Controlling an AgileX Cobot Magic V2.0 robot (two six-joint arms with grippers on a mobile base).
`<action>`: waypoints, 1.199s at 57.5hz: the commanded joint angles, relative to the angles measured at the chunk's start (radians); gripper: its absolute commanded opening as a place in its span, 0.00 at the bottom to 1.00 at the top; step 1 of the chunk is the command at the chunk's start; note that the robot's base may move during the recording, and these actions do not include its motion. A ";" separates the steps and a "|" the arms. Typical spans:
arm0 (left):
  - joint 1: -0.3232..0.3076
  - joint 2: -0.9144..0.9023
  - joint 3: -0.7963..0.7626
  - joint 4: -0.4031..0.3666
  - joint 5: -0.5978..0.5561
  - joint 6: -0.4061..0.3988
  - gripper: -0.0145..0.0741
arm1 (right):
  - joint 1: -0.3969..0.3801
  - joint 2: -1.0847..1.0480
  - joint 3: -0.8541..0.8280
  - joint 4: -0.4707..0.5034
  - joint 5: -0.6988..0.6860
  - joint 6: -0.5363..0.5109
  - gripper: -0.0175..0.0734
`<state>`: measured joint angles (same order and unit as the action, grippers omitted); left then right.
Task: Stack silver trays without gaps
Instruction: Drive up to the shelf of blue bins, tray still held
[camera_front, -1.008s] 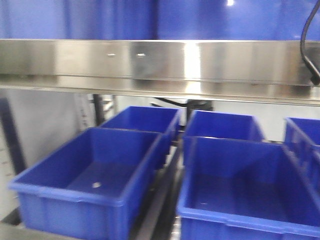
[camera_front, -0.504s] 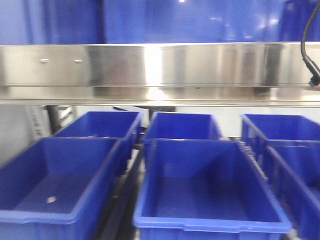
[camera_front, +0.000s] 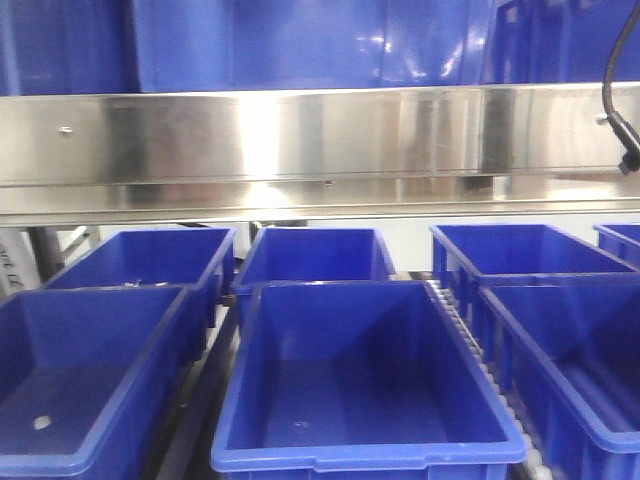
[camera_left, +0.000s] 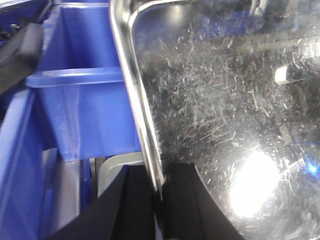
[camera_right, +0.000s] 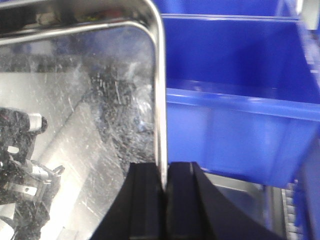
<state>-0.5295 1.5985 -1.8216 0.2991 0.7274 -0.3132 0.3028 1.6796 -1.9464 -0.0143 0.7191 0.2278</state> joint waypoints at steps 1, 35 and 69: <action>-0.011 -0.009 -0.007 0.003 -0.018 0.022 0.15 | 0.001 -0.010 -0.009 0.000 -0.078 -0.009 0.11; -0.011 -0.009 -0.007 0.003 -0.018 0.022 0.15 | 0.001 -0.010 -0.009 0.000 -0.078 -0.009 0.11; -0.011 0.108 -0.007 0.003 0.098 0.072 0.15 | 0.001 0.092 -0.009 0.000 0.174 -0.009 0.11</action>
<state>-0.5295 1.6721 -1.8216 0.3027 0.8002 -0.2737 0.3028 1.7456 -1.9464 -0.0143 0.8820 0.2278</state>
